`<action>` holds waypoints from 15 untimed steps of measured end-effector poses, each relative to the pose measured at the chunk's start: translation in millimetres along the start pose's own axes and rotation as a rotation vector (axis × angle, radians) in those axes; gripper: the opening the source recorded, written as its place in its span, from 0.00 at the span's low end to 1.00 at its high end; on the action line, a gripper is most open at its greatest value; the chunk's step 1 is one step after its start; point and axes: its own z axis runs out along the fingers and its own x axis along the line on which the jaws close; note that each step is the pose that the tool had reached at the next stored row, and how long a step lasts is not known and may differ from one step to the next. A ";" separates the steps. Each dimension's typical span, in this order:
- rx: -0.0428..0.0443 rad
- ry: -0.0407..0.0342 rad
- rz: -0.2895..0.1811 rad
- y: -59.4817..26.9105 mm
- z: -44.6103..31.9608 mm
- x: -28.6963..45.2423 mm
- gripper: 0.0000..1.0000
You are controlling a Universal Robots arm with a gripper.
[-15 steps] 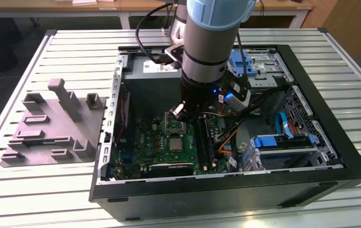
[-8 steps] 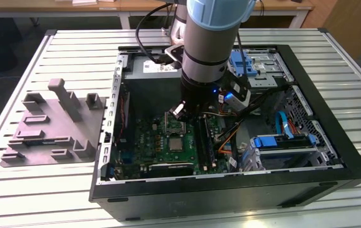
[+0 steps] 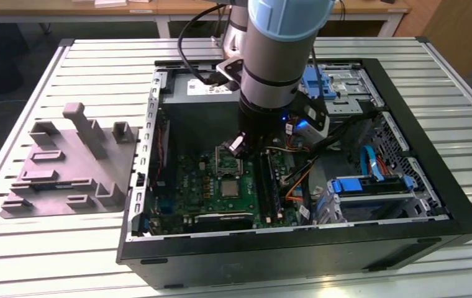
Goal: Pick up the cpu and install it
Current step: 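Close the cpu cover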
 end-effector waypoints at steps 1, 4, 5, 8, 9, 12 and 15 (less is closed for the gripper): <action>-0.0060 -0.0044 -0.001 -0.7 0.0 -1.3 0.11; -0.0281 -0.0211 -0.004 -1.0 0.7 -3.9 0.11; -0.0347 -0.0260 -0.004 -0.3 1.3 -4.4 0.11; -0.0544 -0.0407 -0.005 1.4 3.4 -5.9 0.11; -0.0606 -0.0453 -0.005 1.7 4.3 -6.1 0.11; -0.0775 -0.0580 -0.006 2.1 6.4 -6.6 0.11; -0.0880 -0.0661 -0.007 2.1 7.8 -6.6 0.11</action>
